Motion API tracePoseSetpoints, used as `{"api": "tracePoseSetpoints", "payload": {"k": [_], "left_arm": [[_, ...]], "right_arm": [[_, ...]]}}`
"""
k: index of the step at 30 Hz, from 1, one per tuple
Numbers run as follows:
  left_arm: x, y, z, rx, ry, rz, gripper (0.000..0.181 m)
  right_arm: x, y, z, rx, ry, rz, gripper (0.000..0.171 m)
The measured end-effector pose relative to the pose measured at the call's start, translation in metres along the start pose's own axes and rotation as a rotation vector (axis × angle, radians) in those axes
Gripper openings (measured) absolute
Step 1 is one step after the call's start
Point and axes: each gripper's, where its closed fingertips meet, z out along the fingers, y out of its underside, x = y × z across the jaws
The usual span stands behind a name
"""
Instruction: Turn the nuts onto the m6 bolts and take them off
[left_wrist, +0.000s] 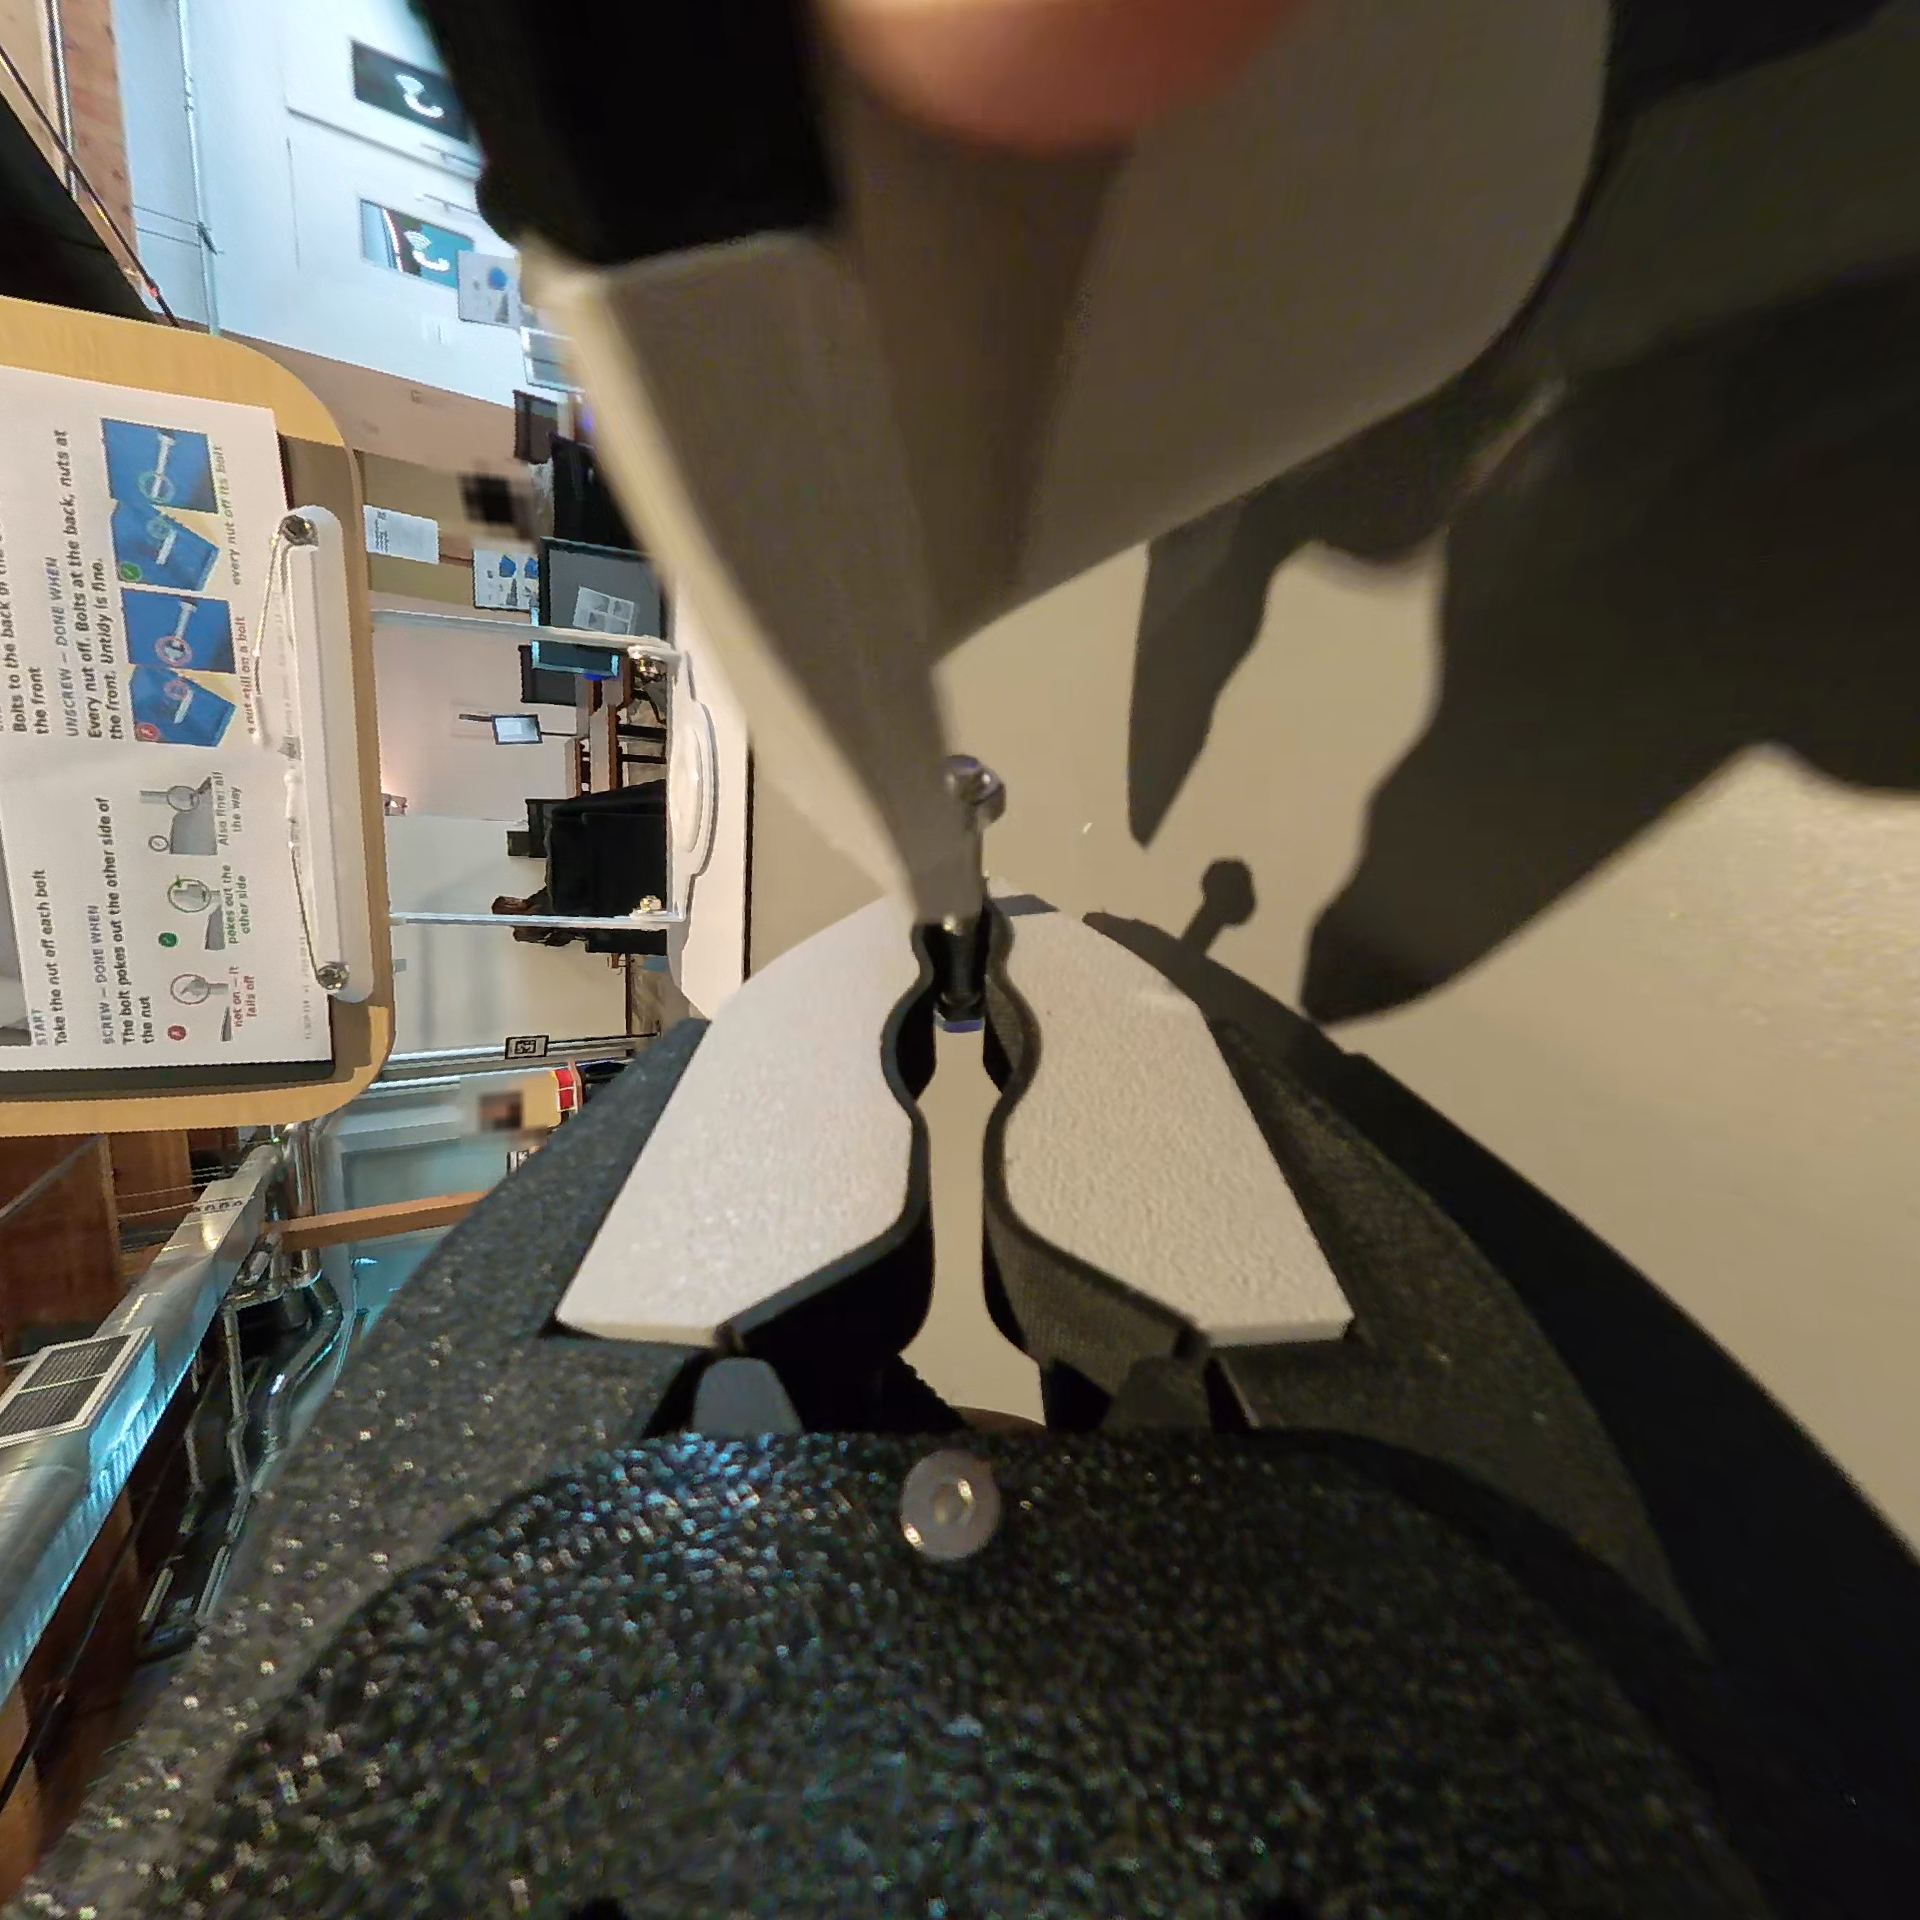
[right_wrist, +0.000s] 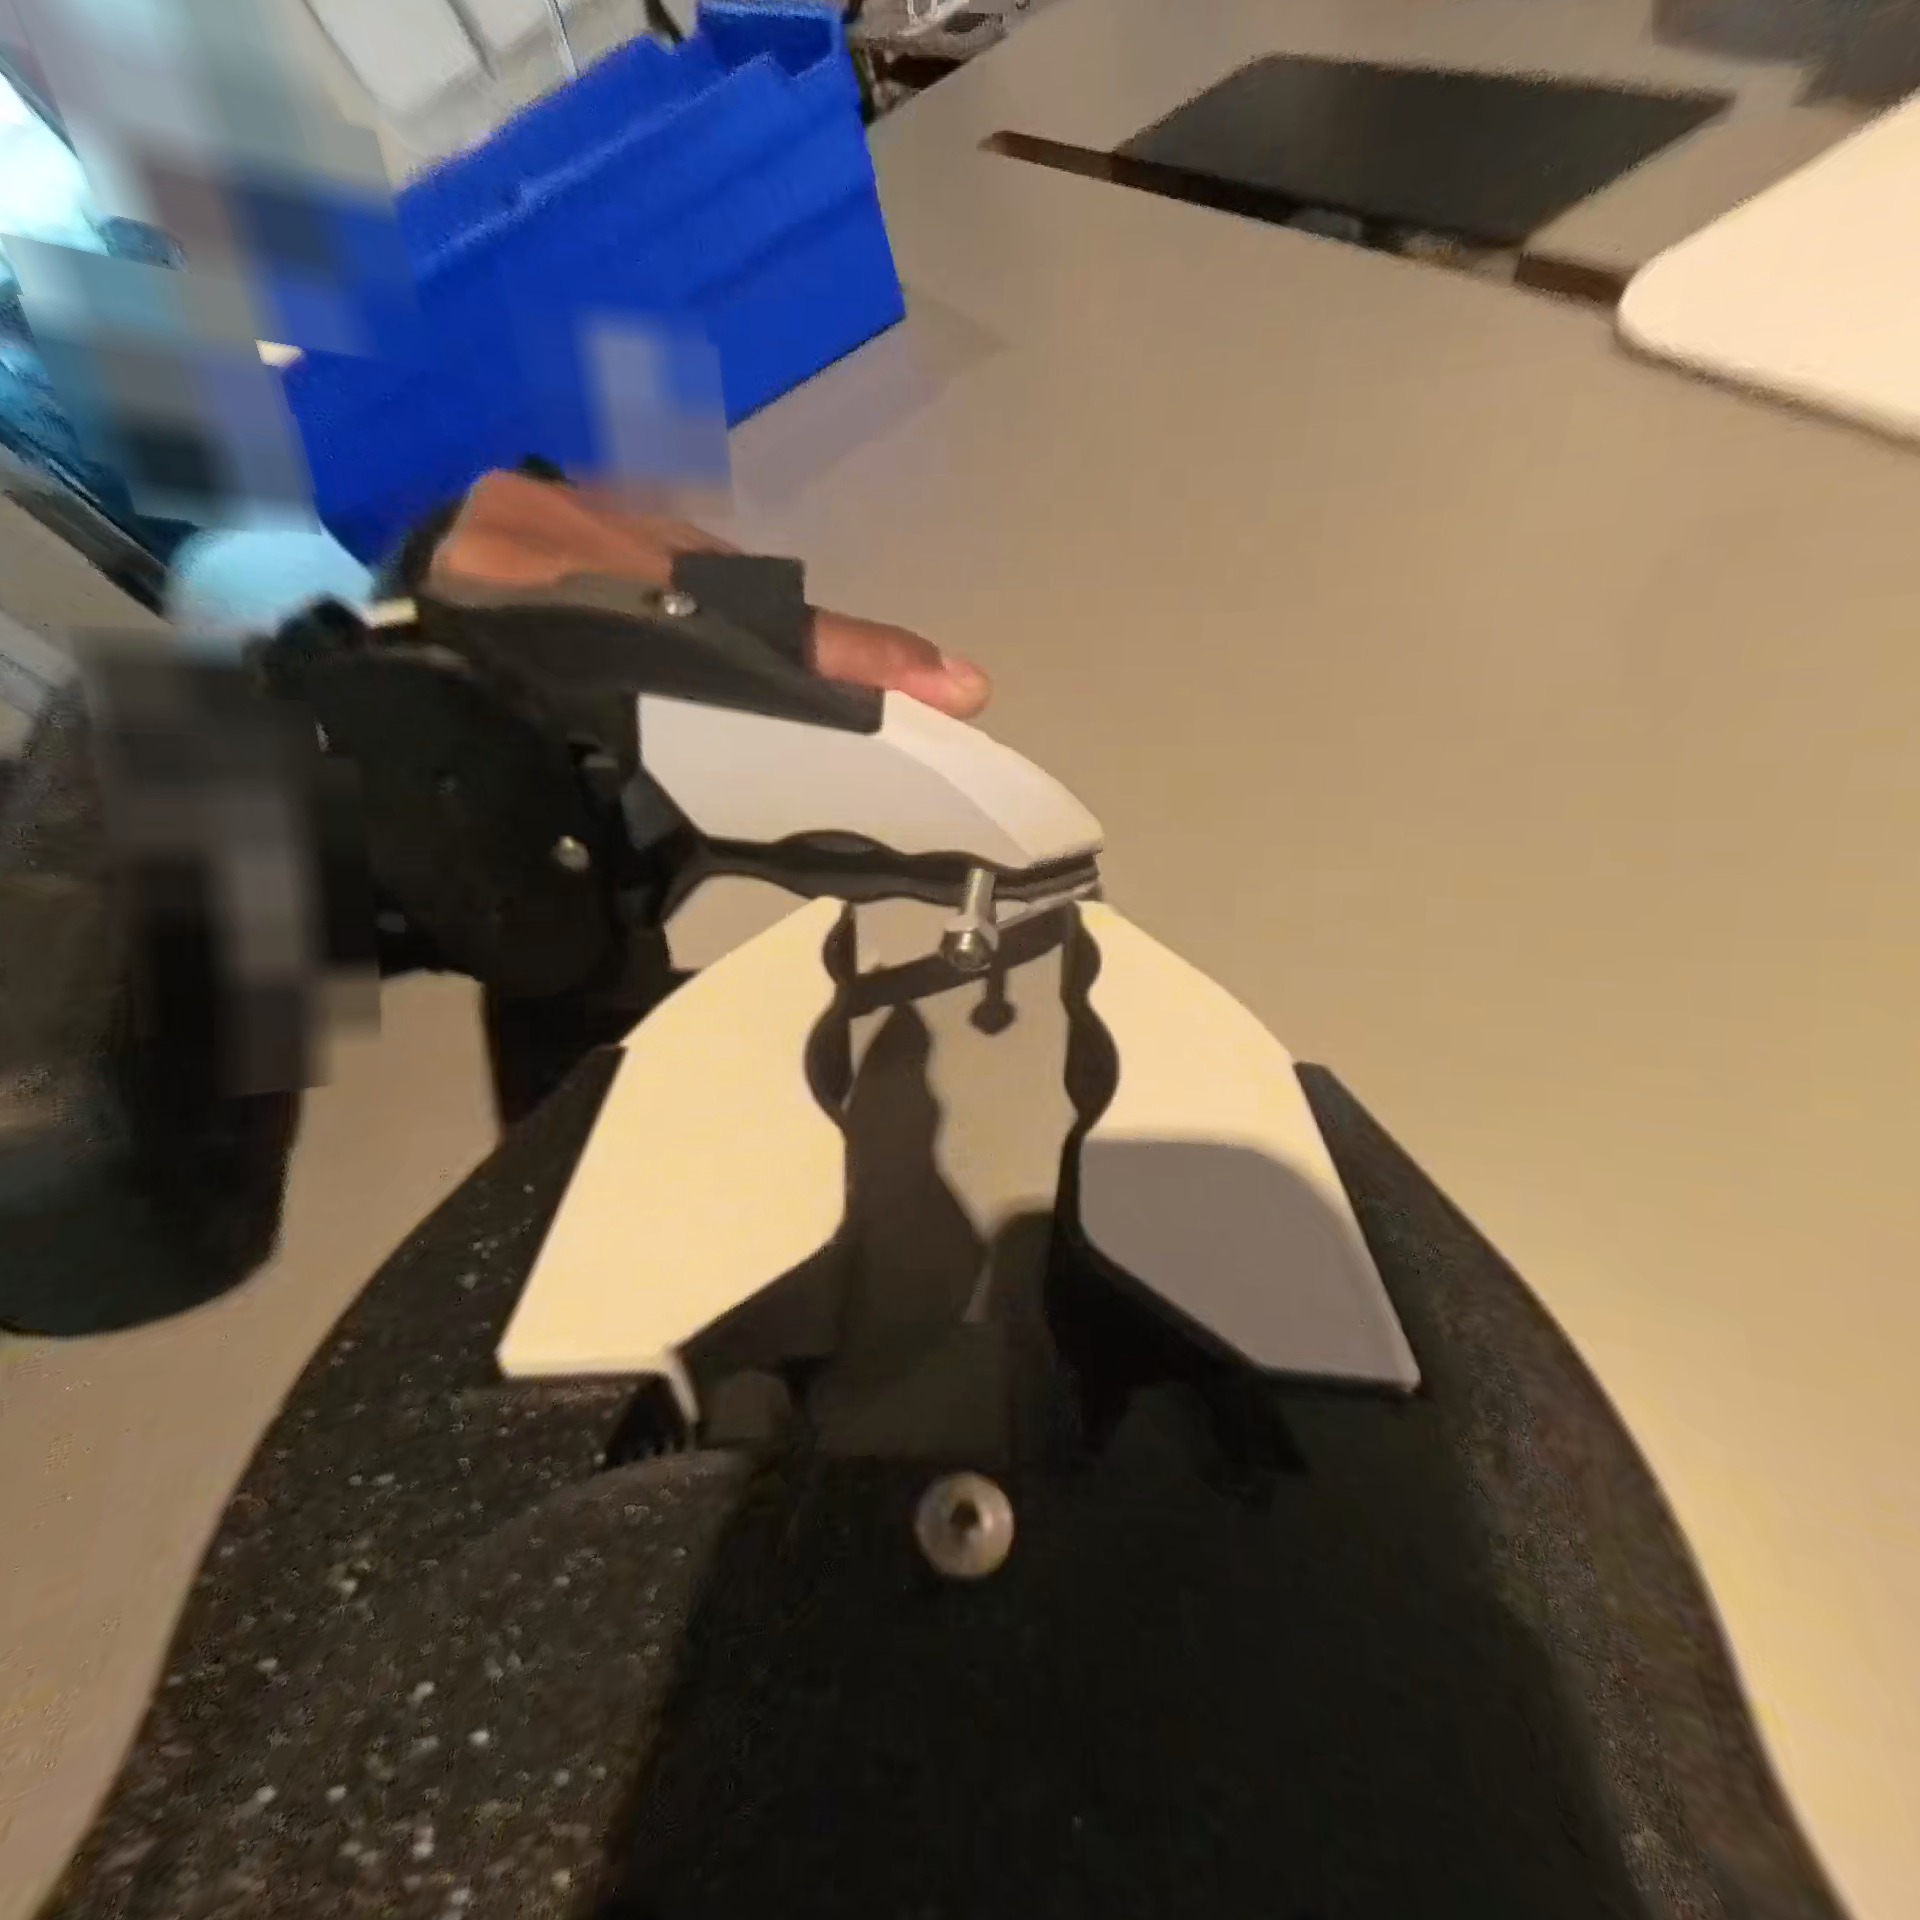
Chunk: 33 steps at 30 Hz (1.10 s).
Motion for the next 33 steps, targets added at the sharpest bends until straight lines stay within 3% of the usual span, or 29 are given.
{"api": "tracePoseSetpoints", "payload": {"k": [6,16,19,21,26,28,31,33], "left_arm": [[-0.001,0.001,0.000,0.000,-0.002,-0.004,0.004],[0.001,-0.003,0.000,0.008,0.003,0.001,0.004],[0.001,-0.003,0.000,0.008,0.002,0.004,0.004],[0.000,-0.002,0.000,0.005,0.002,0.002,0.004],[0.001,-0.001,0.000,-0.001,0.007,0.008,0.004],[0.001,-0.002,0.000,0.003,0.006,0.005,0.004],[0.001,-0.002,0.000,0.004,0.007,0.002,0.004],[0.001,-0.002,0.000,0.006,0.010,-0.002,0.004]], "right_arm": [[0.009,0.003,-0.004,-0.083,0.238,-0.596,0.037],[0.006,0.011,0.002,-0.149,0.350,-0.921,0.019],[0.005,0.009,0.003,-0.137,0.361,-0.859,0.010],[0.005,0.009,0.004,-0.139,0.330,-0.712,0.010],[-0.001,0.013,0.006,-0.087,0.122,-0.029,0.010],[-0.004,0.012,0.005,-0.049,0.023,0.156,0.011],[-0.005,0.013,0.005,-0.058,-0.043,0.181,0.015],[-0.005,0.013,0.005,-0.082,-0.035,0.086,0.031]]}}
